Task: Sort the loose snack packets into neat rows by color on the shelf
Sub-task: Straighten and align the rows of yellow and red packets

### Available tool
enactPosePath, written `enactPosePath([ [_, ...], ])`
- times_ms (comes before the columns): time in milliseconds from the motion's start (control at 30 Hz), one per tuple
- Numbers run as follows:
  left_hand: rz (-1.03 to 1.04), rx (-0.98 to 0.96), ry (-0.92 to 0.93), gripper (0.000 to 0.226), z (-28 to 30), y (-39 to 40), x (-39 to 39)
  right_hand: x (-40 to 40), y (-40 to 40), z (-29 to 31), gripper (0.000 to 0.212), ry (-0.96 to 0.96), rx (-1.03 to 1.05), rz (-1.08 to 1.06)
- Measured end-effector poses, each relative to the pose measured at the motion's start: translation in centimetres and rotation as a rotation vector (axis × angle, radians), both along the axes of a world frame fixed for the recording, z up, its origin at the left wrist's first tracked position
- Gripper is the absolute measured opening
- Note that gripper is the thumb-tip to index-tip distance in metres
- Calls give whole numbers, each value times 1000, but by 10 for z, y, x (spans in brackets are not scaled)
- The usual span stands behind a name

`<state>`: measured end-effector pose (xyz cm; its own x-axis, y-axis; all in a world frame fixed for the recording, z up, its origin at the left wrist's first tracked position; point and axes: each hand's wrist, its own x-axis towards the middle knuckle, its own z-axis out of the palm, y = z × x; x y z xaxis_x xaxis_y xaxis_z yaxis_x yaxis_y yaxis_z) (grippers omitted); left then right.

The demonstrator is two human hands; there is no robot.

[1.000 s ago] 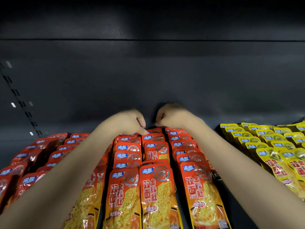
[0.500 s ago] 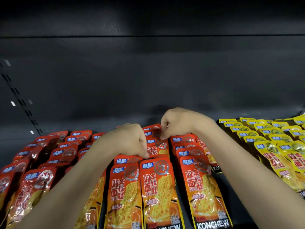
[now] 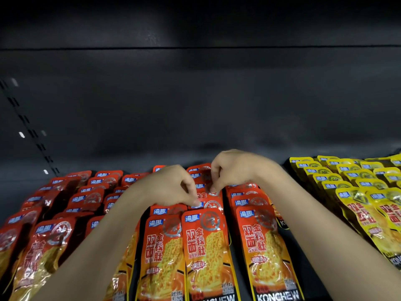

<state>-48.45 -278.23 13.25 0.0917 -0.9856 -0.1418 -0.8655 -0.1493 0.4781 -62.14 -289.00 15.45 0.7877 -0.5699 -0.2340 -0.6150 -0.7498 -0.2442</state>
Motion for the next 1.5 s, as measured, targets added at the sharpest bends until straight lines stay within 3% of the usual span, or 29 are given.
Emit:
enactPosePath([
  [367,124,-185,33,8,-5,2,-5,-3,-6,-1,29,-54,108,-50],
  [967,229,-218,60,9,2,9,-5,-6,-1,9,5,-257,50,-62],
  [1200,39,-125,-60,7,14,21,-5,-10,17,9,2,-71,43,101],
  [1500,-17,-35,-44,21,11,32,-19,-21,22,5,17,84,54,159],
])
